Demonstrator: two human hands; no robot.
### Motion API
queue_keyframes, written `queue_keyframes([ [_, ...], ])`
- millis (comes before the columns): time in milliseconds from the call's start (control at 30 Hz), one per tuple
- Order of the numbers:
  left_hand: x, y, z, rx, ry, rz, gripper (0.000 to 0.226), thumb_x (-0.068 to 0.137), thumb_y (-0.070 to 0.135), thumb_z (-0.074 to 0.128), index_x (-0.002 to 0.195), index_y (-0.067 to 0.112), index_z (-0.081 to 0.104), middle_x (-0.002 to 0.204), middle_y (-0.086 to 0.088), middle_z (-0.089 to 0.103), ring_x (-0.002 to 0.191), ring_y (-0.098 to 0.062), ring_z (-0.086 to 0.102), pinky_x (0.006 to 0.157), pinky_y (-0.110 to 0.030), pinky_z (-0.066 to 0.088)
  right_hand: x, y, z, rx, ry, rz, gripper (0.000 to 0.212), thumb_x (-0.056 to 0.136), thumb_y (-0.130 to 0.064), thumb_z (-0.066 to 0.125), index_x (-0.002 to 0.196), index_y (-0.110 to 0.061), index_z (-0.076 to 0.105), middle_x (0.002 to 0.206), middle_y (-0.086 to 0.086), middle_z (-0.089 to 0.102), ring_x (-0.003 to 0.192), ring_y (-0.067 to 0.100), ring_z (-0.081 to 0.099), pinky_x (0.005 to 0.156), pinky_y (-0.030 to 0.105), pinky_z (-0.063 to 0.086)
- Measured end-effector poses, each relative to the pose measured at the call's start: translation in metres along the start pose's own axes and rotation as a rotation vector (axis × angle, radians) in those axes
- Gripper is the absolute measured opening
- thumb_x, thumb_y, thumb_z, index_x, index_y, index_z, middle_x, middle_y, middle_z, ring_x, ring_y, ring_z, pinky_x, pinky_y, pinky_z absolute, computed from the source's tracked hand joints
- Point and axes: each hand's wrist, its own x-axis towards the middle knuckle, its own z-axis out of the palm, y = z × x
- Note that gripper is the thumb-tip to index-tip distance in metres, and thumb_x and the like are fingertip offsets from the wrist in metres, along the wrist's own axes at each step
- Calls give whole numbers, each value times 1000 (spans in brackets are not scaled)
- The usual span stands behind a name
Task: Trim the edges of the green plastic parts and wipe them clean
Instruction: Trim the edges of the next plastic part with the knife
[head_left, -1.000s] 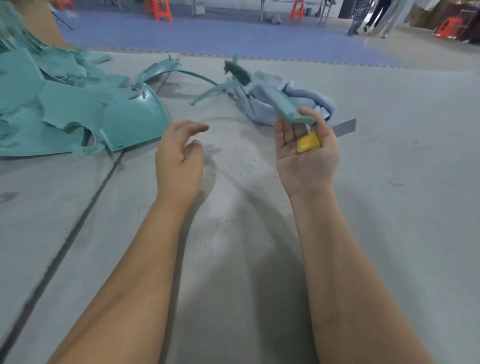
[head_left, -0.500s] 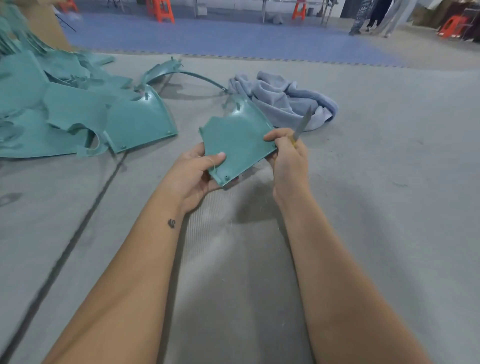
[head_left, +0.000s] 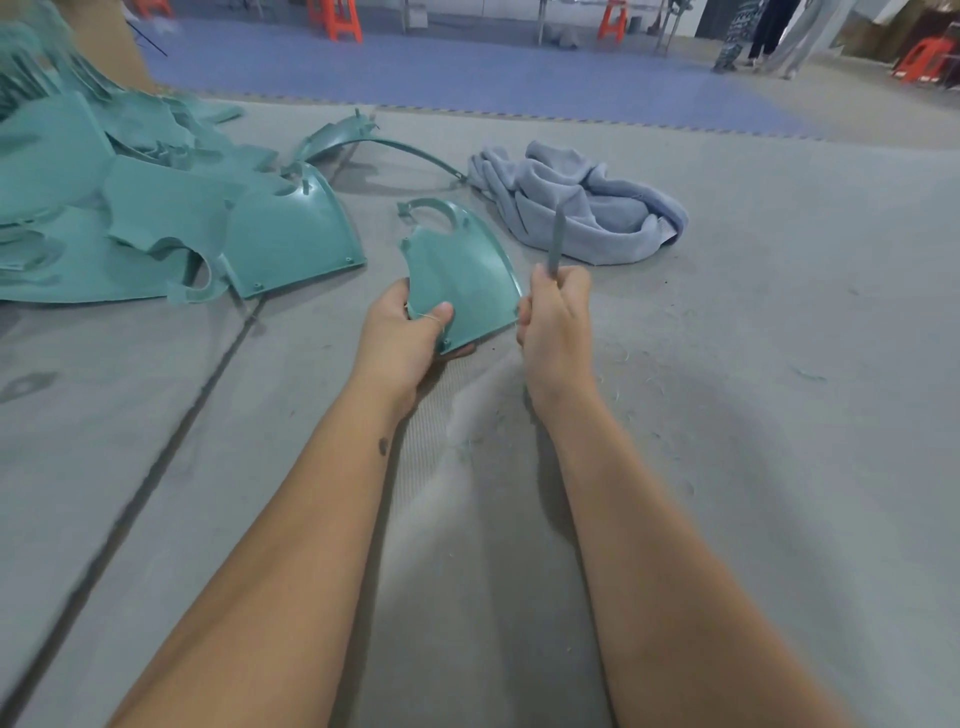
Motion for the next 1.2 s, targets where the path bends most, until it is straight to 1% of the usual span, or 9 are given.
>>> queue_keyframes([
  [133, -1, -3, 6, 40, 117, 73, 21, 94, -1, 54, 111, 12, 52, 103, -5, 64, 77, -13, 69, 53, -22, 55, -2, 1, 4, -115, -105, -56, 23, 99, -19, 54, 76, -18, 52, 70, 1, 58, 53, 14, 45, 53, 27, 39],
  [167, -1, -4, 6, 33, 129, 90, 18, 95, 1, 53, 109, 12, 53, 101, -4, 65, 75, -12, 69, 54, -23, 56, -3, 1, 4, -109, -109, -63, 23, 98, -18, 56, 75, -18, 55, 67, 1, 60, 51, 14, 46, 53, 27, 41],
  [233, 0, -4, 6, 3, 146, 104, 14, 97, 4, 52, 105, 14, 57, 100, -4, 67, 87, -22, 70, 66, -37, 60, -3, 3, 3, -74, -80, -69, 25, 99, -21, 55, 75, -20, 60, 60, -2, 58, 49, 11, 45, 53, 26, 41],
  [267, 0, -3, 6, -36, 160, 99, 14, 98, 5, 50, 101, 17, 58, 99, -4, 67, 93, -27, 69, 73, -43, 60, -3, 4, 1, -77, -54, -71, 27, 100, -24, 52, 75, -21, 60, 55, -5, 54, 50, 9, 44, 54, 25, 40],
  [333, 2, 0, 5, -164, 173, 62, 21, 101, 7, 45, 96, 21, 59, 99, -2, 68, 95, -29, 68, 71, -48, 60, -2, 5, -1, -108, -8, -51, 31, 103, -31, 45, 77, -23, 61, 52, -8, 48, 49, 6, 41, 53, 23, 37],
  [533, 8, 6, -4, -509, 127, -76, 19, 102, 5, 40, 108, 13, 56, 102, -7, 68, 88, -24, 69, 63, -40, 61, 2, 6, -7, -176, -7, -58, 32, 102, -26, 45, 74, -22, 58, 55, -6, 48, 53, 8, 42, 58, 27, 37],
  [733, 7, 7, -5, -773, 89, -165, 20, 104, 7, 37, 112, 4, 55, 103, -14, 69, 90, -31, 68, 64, -41, 61, 2, 8, -9, -125, -42, -59, 33, 101, -26, 48, 71, -20, 60, 49, -10, 43, 49, 5, 38, 49, 18, 34],
  [967, 3, 9, -5, -780, 66, -162, 22, 104, 8, 35, 105, 6, 57, 83, -12, 74, 75, -29, 73, 56, -40, 59, 3, 8, -9, -79, -40, -84, 33, 102, -24, 47, 72, -21, 60, 50, -9, 43, 49, 5, 37, 49, 17, 33],
  [1200, 3, 10, -6, -771, 70, -160, 23, 105, 9, 34, 105, 7, 56, 82, -11, 74, 76, -28, 72, 55, -39, 59, 4, 10, -9, -111, -48, -87, 37, 101, -21, 47, 65, -19, 55, 49, -8, 39, 48, 9, 32, 46, 19, 29],
])
